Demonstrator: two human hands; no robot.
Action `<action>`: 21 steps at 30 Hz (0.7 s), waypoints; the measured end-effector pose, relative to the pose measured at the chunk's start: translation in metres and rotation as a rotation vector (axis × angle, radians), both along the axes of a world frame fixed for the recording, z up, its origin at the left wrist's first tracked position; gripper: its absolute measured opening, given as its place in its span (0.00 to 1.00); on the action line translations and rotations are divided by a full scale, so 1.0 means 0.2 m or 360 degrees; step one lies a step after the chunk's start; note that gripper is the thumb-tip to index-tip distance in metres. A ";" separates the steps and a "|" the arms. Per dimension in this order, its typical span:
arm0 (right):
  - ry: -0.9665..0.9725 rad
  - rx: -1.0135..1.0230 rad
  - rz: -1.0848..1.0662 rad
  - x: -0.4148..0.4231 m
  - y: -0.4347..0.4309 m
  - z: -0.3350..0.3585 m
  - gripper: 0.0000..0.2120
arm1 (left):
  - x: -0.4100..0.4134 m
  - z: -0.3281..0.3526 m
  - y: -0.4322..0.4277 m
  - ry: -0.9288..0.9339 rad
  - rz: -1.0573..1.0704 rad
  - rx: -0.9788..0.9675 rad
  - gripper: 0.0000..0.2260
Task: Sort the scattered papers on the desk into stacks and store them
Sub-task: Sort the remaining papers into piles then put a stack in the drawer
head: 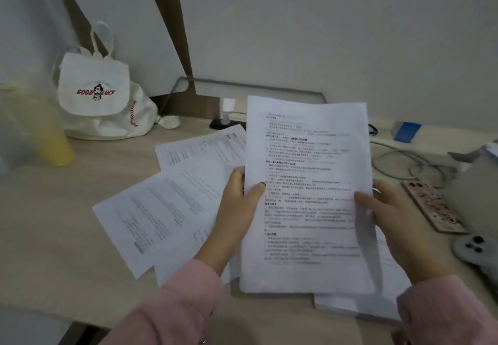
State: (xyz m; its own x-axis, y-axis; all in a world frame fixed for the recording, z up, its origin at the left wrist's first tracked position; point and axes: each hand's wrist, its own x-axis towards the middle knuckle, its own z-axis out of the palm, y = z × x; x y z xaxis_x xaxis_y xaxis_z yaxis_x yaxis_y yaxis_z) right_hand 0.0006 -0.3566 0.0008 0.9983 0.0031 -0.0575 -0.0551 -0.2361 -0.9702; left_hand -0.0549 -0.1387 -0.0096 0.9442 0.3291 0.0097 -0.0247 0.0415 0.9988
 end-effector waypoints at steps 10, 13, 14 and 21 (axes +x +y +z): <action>0.0316 -0.0246 -0.0374 0.06 -0.46 -0.22 0.11 | 0.16 -0.28 -0.46 0.0368 -0.0351 -0.0104 0.25; 0.0288 -0.0268 -0.0419 0.10 -0.51 -0.24 0.10 | 0.19 -0.32 -0.51 0.0354 -0.0386 -0.0057 0.23; 0.0294 -0.0269 -0.0438 0.11 -0.51 -0.25 0.11 | 0.20 -0.33 -0.51 0.0360 -0.0394 -0.0034 0.22; 0.0324 -0.0363 -0.0447 0.16 -0.50 -0.35 0.12 | 0.19 -0.48 -0.54 0.0574 -0.0545 0.0169 0.36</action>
State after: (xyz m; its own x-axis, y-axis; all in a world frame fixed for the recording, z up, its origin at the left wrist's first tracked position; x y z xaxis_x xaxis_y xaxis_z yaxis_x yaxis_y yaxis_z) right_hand 0.0336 -0.4571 -0.0688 0.9268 -0.3033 -0.2214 -0.3332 -0.3921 -0.8575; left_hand -0.0163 -0.2457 -0.1050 0.9472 0.0147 -0.3203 0.3198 -0.1155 0.9404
